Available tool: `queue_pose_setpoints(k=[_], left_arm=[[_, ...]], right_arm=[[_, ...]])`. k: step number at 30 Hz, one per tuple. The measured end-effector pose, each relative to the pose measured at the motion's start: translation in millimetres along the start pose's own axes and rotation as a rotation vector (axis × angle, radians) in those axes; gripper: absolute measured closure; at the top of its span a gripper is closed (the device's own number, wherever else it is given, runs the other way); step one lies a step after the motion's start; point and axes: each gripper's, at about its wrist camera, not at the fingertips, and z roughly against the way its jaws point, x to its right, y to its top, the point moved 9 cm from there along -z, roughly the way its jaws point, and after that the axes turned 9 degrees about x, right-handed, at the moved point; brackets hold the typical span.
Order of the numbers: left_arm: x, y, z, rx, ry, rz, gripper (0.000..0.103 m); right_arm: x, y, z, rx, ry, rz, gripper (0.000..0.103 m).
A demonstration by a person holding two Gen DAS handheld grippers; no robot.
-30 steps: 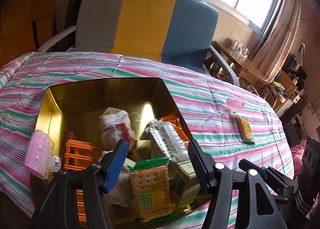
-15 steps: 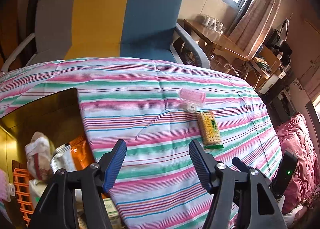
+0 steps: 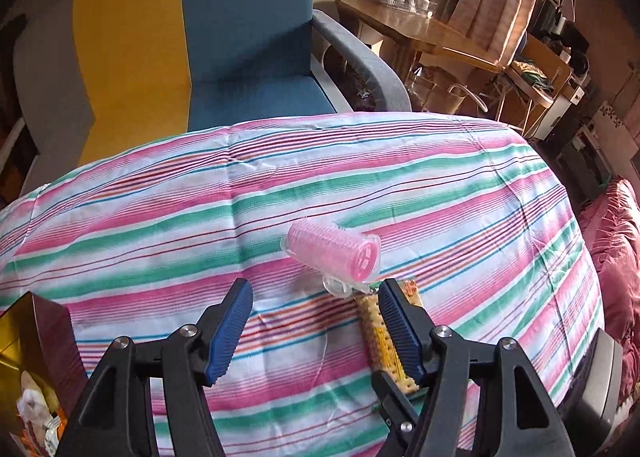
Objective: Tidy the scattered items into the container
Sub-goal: 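Move both tools to the pink roller and WEIDAN biscuit pack, then grasp the WEIDAN biscuit pack with the right tool while the left tool grasps the pink roller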
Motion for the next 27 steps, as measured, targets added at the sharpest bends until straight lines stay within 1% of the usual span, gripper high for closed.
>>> queue_pose_setpoints(k=[2, 3, 5, 7, 10, 12, 14, 16, 17, 19, 21, 27], left_arm=[[-2, 2, -13, -0.012, 0.019, -0.001, 0.036], [-3, 2, -18, -0.015, 0.022, 0.0, 0.036], [-4, 3, -24, -0.008, 0.009, 0.006, 0.034], [-3, 3, -27, 0.0, -0.001, 0.007, 0.034], [-7, 1, -30, 0.008, 0.029, -0.011, 0.037], [-10, 0, -29, 0.019, 0.013, 0.01, 0.038], [-14, -2, -26, 0.026, -0.002, 0.032, 0.044], [-18, -5, -24, 0.024, -0.009, 0.042, 0.048], [-21, -8, -22, 0.025, -0.013, 0.048, 0.051], [-25, -14, -19, 0.022, -0.022, 0.059, 0.056], [-30, -23, -16, 0.011, -0.028, 0.077, 0.063], [-44, -55, -3, -0.019, -0.055, 0.137, 0.07]], right_arm=[[1, -1, -7, -0.007, 0.0, -0.002, 0.029], [1, 0, -8, 0.003, 0.001, 0.005, 0.028], [-1, 0, -9, 0.006, 0.001, 0.017, 0.026], [-3, -1, -10, 0.008, -0.002, 0.03, 0.023], [-6, -2, -11, 0.007, -0.006, 0.045, 0.02], [-6, -3, -10, 0.008, -0.01, 0.05, 0.02], [-3, -3, -8, 0.013, -0.015, 0.044, 0.024], [-1, -3, -6, 0.015, -0.032, 0.046, 0.035], [0, -4, -5, 0.016, -0.038, 0.046, 0.038], [3, -4, -2, 0.019, -0.035, 0.044, 0.055], [4, -7, 1, 0.016, -0.036, 0.043, 0.055], [2, -19, 18, -0.004, -0.027, 0.053, 0.056]])
